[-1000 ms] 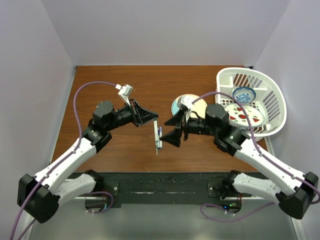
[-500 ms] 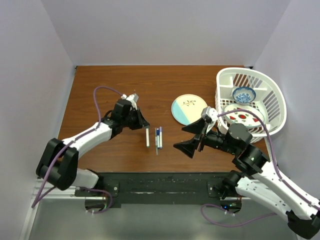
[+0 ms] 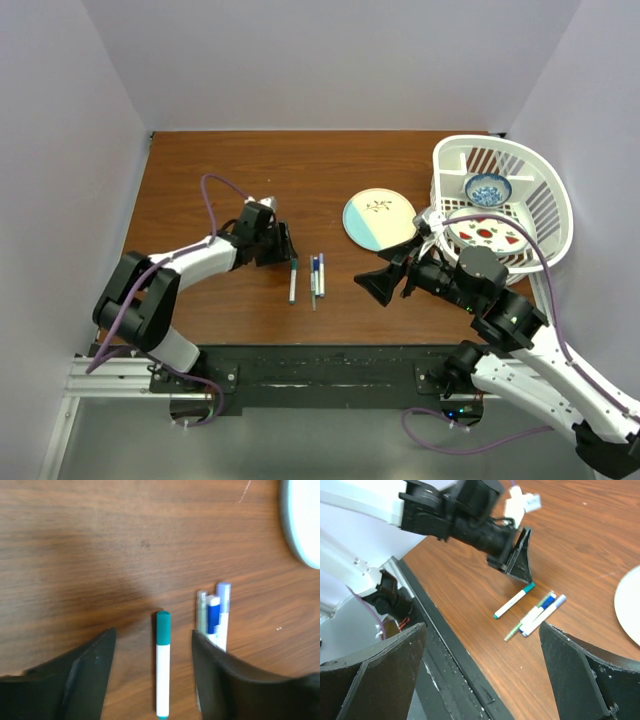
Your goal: Insert the pens into the pen caps
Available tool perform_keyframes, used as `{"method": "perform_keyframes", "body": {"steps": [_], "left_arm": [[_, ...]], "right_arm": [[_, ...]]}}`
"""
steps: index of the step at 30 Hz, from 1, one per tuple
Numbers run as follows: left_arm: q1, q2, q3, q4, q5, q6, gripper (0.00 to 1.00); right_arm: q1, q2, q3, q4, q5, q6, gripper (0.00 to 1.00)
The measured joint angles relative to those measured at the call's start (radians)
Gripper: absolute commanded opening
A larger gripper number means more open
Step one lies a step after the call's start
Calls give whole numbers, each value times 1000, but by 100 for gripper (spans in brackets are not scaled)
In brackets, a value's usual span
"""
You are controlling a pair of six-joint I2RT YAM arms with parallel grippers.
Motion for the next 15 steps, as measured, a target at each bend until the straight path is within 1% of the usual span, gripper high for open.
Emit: {"method": "perform_keyframes", "body": {"steps": [1,3,4,6,7,10,13,15], "left_arm": [[0,-16,8,-17,-7,4,78],[2,-72,20,-52,-18,13,81],[2,-114,24,-71,-20,21,85],[3,-224,27,-87,5,48,89],[3,-275,28,-90,22,63,93],[3,-479,29,-89,121,126,97],[3,-630,30,-85,209,175,98],[3,-702,21,-80,256,198,98]], "right_arm": [[0,0,9,-16,21,6,99],[0,0,26,-46,60,27,99],[0,-1,35,-63,81,38,99],[0,0,48,-91,128,59,99],[0,0,52,-103,145,68,99],[0,1,54,-145,215,97,99],[0,2,54,-181,282,122,99],[0,2,54,-195,328,146,99]]}}
